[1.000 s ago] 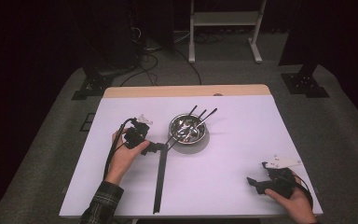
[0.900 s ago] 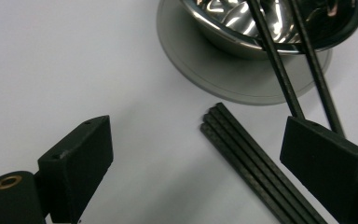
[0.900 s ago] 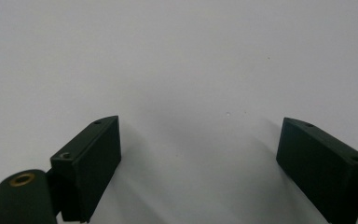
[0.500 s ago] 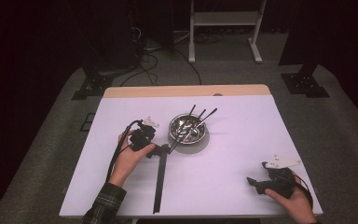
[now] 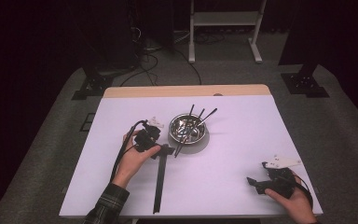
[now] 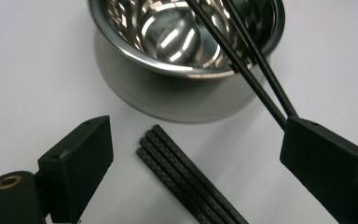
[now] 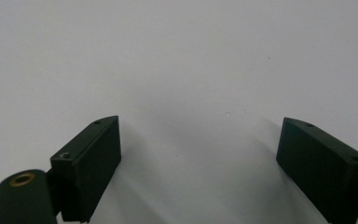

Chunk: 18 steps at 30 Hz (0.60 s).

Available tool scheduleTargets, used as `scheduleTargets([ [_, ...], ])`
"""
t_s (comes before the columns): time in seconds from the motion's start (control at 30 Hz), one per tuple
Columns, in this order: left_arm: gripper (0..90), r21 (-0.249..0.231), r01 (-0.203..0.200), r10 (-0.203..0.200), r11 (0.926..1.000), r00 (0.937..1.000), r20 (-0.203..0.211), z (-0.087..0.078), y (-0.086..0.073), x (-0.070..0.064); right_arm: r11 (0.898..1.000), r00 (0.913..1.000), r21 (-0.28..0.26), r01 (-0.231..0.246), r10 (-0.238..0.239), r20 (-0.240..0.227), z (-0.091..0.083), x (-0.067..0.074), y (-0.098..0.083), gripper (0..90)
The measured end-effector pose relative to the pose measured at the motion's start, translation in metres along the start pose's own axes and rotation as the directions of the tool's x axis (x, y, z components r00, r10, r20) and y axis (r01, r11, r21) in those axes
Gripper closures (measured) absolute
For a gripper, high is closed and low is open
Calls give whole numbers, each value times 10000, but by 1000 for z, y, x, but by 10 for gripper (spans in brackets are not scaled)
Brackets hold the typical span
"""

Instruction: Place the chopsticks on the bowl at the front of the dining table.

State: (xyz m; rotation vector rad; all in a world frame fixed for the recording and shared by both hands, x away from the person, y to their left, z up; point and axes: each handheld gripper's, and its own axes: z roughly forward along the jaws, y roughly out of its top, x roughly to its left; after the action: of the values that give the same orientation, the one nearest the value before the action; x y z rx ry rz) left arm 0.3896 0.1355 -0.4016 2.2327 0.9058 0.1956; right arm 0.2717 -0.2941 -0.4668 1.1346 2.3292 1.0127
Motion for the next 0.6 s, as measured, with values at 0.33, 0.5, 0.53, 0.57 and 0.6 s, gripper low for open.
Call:
scheduleTargets([
  [0.33,148,-537,-138,150,9985,9997,210,-10,23,-3,10000,10000,5,-20,20,-6,0,0,0,120],
  [0.5,378,-726,-178,203,9972,9992,342,-5,36,-3,10000,10000,-8,3,-3,-1,0,0,0,120],
  [0.53,463,-748,-217,247,9970,9989,402,-4,38,-4,10000,10000,7,-19,19,-8,0,0,0,120],
  [0.57,517,-742,-250,283,9969,9986,448,-2,41,-4,10000,10000,17,-32,32,-15,0,0,0,119],
  [0.6,606,-742,-250,283,9969,9986,448,-2,41,-4,10000,10000,17,-32,32,-15,0,0,0,119],
])
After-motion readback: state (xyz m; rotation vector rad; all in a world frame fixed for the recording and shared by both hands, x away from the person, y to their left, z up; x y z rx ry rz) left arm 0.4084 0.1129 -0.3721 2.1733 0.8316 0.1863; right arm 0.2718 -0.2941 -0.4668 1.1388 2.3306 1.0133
